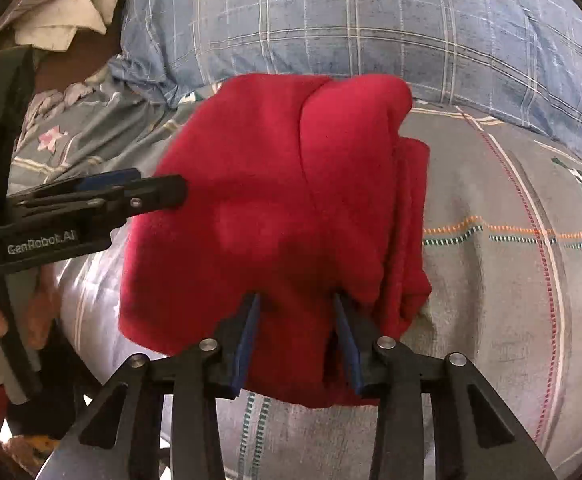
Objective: Fold small clothes
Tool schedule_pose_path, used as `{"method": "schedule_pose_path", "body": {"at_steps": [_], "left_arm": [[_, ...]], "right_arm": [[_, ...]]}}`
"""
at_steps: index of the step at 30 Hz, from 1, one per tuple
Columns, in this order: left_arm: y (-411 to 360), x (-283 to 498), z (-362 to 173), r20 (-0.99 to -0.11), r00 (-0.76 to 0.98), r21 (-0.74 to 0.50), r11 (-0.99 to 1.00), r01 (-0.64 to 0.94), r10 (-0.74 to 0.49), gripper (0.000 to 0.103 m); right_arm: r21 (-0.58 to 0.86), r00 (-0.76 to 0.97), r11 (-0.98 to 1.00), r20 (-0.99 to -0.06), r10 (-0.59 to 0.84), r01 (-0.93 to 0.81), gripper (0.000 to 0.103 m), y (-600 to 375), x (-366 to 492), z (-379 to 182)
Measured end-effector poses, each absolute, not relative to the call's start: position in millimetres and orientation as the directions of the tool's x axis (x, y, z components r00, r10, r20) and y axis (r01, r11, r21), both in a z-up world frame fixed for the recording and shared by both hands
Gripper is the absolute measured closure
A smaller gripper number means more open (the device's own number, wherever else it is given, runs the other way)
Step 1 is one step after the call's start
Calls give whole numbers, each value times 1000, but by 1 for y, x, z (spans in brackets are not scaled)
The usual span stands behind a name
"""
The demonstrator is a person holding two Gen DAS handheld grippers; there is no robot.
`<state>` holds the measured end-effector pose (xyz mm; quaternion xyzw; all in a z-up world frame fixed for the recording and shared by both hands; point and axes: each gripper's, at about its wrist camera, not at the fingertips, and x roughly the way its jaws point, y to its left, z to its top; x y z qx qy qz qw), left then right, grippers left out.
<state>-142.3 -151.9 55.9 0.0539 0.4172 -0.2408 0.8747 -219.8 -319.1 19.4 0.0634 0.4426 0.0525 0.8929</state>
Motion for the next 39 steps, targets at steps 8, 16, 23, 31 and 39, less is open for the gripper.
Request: {"method": "schedule_pose_path", "body": {"at_steps": [8, 16, 23, 31, 39], "left_arm": [[-139, -159, 70, -711, 607, -86, 901, 425, -354, 26], [-127, -174, 84, -680, 637, -108, 909, 402, -362, 26], [-125, -183, 94, -652, 677, -73, 917, 392, -341, 26], [-123, -182, 93, -652, 685, -65, 923, 378, -326, 26], [-124, -180, 91, -656, 684, -63, 926, 373, -320, 26]], "right_arm": [[143, 693, 989, -717, 79, 36, 37, -320, -246, 61], [66, 734, 987, -677, -61, 144, 25, -322, -245, 82], [55, 750, 989, -658, -66, 135, 19, -314, -244, 90], [67, 738, 987, -672, -62, 144, 16, -315, -238, 85], [82, 726, 986, -686, -50, 145, 16, -319, -236, 80]]}}
